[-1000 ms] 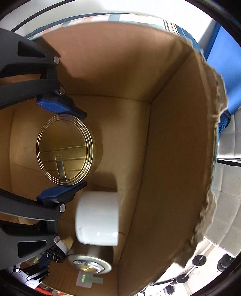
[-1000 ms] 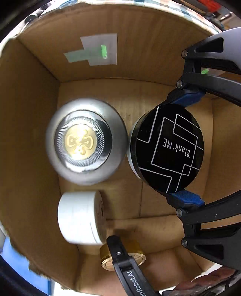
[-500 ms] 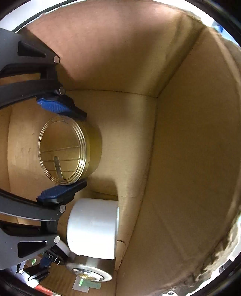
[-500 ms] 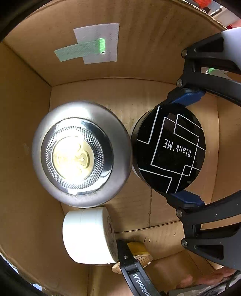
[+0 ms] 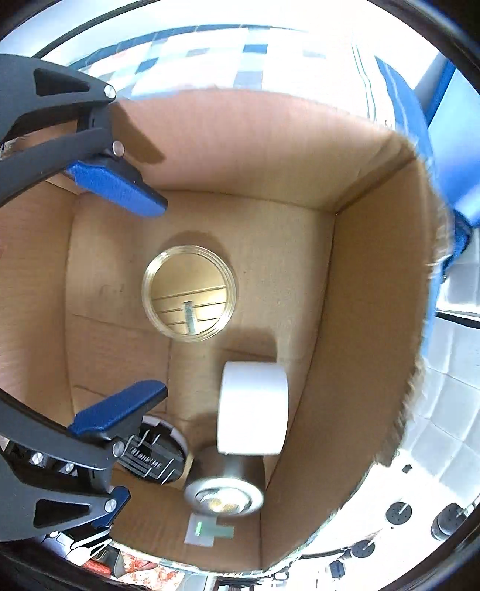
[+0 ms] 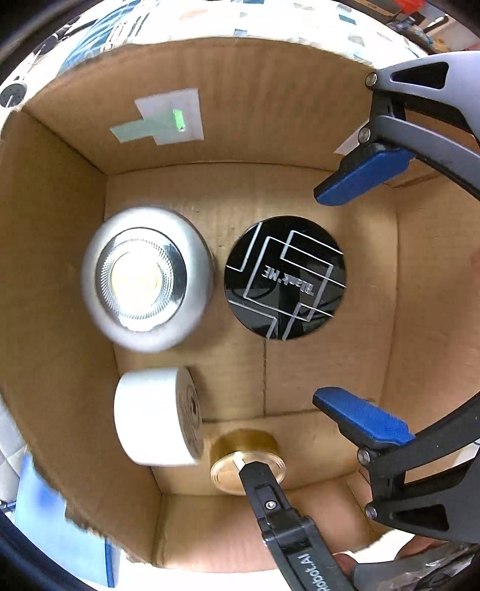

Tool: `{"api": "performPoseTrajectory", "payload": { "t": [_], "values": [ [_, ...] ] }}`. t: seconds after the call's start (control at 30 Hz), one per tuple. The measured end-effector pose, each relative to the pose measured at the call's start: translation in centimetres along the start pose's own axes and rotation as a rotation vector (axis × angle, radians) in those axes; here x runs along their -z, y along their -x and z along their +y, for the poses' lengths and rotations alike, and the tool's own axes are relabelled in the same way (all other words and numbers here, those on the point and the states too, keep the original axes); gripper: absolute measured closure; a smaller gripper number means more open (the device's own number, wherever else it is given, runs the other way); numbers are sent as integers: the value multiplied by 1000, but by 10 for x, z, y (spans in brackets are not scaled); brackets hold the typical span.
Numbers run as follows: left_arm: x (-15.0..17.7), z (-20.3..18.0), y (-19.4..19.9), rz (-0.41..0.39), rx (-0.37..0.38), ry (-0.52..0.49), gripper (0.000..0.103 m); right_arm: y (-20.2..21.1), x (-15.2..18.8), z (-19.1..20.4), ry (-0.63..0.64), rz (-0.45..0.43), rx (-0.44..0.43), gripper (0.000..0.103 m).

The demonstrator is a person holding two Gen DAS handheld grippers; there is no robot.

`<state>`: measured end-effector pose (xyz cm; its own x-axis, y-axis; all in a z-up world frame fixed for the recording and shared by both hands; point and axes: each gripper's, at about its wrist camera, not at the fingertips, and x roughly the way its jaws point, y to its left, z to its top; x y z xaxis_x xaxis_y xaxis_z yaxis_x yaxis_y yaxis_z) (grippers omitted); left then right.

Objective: Organize rigid objects
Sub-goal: 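Carry both tins into the box and open both tools, then lift both tools out of the box toward the remaining items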

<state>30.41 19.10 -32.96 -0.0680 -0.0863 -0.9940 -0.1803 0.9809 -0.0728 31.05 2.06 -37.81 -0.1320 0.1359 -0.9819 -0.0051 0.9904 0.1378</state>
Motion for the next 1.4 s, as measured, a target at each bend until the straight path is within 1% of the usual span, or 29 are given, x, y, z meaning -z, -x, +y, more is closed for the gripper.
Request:
{"api": "performPoseTrajectory", "payload": {
  "t": [0.03,0.07,0.2,0.23,0.27,0.3,0.33,0.37,0.43,0.5,0.6,0.67,0.73,0.9,1.1,1.17,1.27,1.4],
  "values": [
    [5,1,6,-7,-4,-4,3,5,3,2,3,-8,3,0],
    [13,0,9,-17,-5,-11,0,10,8,2,9,-17,5,0],
    [38,-7,30,-59,-24,-45,0,25,26,5,22,-40,8,0],
    [40,9,35,-72,-19,-47,0,30,30,7,29,-50,12,0],
    [48,9,41,-89,-12,-47,0,37,32,8,36,-65,17,0],
    [44,12,46,-98,-9,-49,0,42,37,8,43,-76,19,0],
    [52,12,53,-115,-1,-54,0,48,41,10,51,-86,21,0],
    [45,7,55,-129,1,-58,0,52,48,8,56,-97,23,0],
    [57,4,68,-164,-6,-69,0,61,56,9,63,-121,24,0],
    [65,2,80,-193,5,-70,0,74,68,8,68,-150,18,0],
    [80,-4,104,-235,6,-87,0,105,79,5,73,-187,23,0],
    [91,-6,117,-266,-7,-92,0,110,90,6,81,-212,30,0],
    [101,-5,126,-290,1,-87,0,121,100,4,86,-232,26,0],
    [123,-3,145,-330,3,-85,0,149,123,0,96,-285,17,0],
    [143,-11,166,-372,-4,-105,0,172,145,0,124,-315,-17,0],
    [147,-14,169,-383,-16,-105,0,177,150,-1,133,-322,-27,0],
    [151,-20,174,-388,-11,-102,0,182,153,-6,133,-331,-40,0],
    [153,-41,177,-393,-20,-124,0,185,154,-25,110,-332,-60,0]
  ]
}}
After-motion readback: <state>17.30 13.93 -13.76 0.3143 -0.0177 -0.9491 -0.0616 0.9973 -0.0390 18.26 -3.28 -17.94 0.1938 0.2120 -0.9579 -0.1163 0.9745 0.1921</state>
